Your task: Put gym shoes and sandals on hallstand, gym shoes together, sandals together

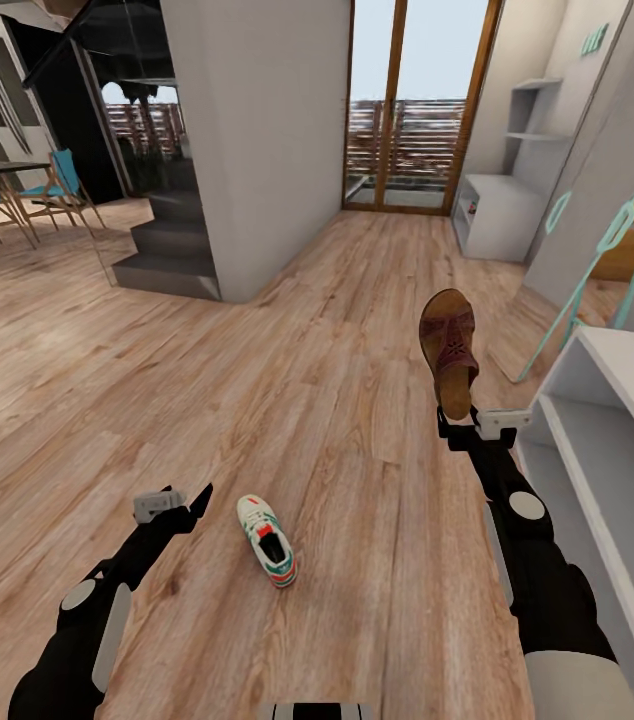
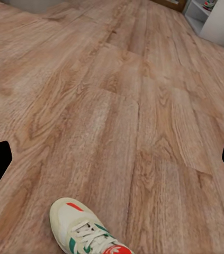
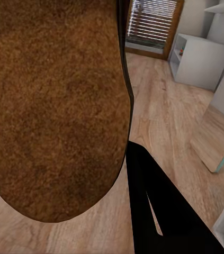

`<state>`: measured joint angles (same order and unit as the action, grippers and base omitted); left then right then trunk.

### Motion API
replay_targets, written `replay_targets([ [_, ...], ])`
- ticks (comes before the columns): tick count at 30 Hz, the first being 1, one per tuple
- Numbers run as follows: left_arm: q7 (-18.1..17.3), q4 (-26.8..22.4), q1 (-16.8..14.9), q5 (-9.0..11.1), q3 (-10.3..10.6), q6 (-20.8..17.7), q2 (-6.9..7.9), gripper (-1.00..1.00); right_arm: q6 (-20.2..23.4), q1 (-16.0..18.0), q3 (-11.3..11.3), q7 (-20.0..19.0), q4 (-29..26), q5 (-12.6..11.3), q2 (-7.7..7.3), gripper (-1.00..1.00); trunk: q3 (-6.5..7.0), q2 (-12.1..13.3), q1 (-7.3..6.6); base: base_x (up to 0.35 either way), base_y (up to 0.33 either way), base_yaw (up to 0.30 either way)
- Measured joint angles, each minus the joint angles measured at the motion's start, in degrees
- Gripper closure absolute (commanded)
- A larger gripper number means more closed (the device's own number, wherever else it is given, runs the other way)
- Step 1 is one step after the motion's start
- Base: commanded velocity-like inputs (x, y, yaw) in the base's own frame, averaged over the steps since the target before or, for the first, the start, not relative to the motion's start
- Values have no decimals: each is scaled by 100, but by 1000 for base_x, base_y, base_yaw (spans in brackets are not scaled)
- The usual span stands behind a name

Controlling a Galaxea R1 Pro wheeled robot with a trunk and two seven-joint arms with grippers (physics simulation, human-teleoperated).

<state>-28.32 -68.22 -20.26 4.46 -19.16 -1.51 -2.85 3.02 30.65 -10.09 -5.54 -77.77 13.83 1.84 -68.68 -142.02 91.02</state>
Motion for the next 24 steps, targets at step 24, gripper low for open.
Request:
replay_targets([
  [24,0,-1,1,0,-1,0,0,-100,-1,0,0,-5,-7,1,3,100,-16,0,-1,75,-47,30],
])
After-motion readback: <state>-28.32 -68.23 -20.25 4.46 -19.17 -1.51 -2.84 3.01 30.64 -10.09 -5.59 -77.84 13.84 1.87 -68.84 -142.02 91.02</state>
